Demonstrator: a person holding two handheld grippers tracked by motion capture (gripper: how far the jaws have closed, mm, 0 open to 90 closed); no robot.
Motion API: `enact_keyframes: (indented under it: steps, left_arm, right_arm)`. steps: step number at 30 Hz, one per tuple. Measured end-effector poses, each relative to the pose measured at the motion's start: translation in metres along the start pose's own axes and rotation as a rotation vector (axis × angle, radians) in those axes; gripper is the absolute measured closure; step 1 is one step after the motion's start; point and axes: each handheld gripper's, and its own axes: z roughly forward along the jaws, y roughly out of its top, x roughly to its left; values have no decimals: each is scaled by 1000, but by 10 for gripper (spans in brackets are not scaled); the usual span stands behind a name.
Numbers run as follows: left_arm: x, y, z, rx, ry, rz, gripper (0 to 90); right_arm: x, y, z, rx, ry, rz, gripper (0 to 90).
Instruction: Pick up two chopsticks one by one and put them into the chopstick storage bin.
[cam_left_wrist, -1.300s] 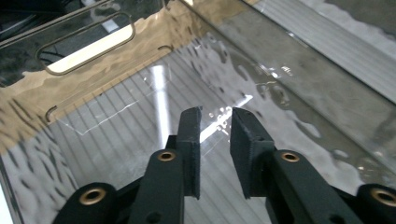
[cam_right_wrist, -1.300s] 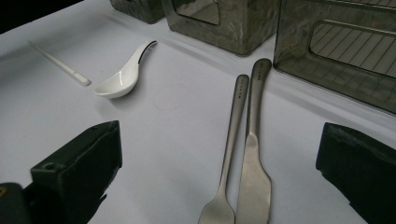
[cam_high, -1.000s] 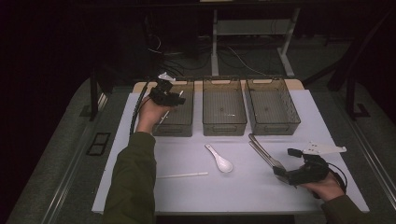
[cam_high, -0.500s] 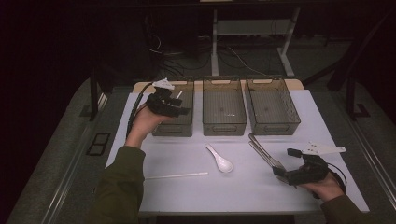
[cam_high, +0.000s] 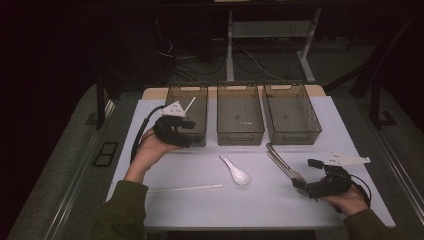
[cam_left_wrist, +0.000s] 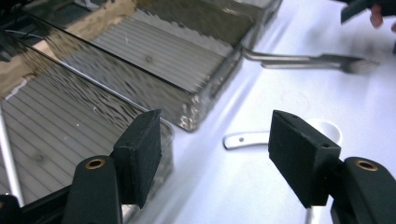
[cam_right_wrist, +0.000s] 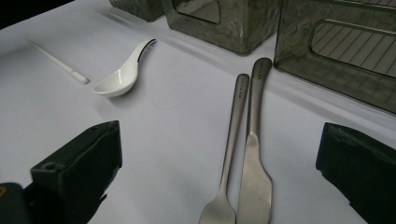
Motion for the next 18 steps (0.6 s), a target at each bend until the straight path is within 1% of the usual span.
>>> enact_keyframes:
  steps: [3, 5, 8, 10, 11, 13, 15, 17, 18]
  left_arm:
    - [-11, -8, 1, 8, -14, 17, 338]
    - [-19, -15, 2, 22, -28, 35, 339]
    - [-28, -24, 3, 35, -36, 49, 355]
    - [-32, -31, 3, 35, -51, 58, 380]
    - [-35, -35, 4, 35, -56, 52, 395]
    - [-41, -41, 4, 39, -65, 65, 425]
    - [-46, -46, 3, 51, -62, 82, 464]
    - [-52, -52, 4, 58, -69, 95, 504]
    - [-54, -55, 4, 64, -69, 96, 526]
  right_arm:
    - [0, 0, 0, 0, 0, -4, 4]
    - [0, 0, 0, -1, 0, -6, 4]
    - [0, 0, 0, -2, 1, -6, 4]
    - [0, 0, 0, -1, 0, -6, 4]
    - [0, 0, 0, -1, 0, -5, 4]
    - [0, 0, 0, -2, -2, -4, 4]
    - [0, 0, 0, -3, -2, -3, 4]
    - [0, 0, 0, -2, -3, -1, 4]
    - [-1, 0, 0, -2, -2, -3, 4]
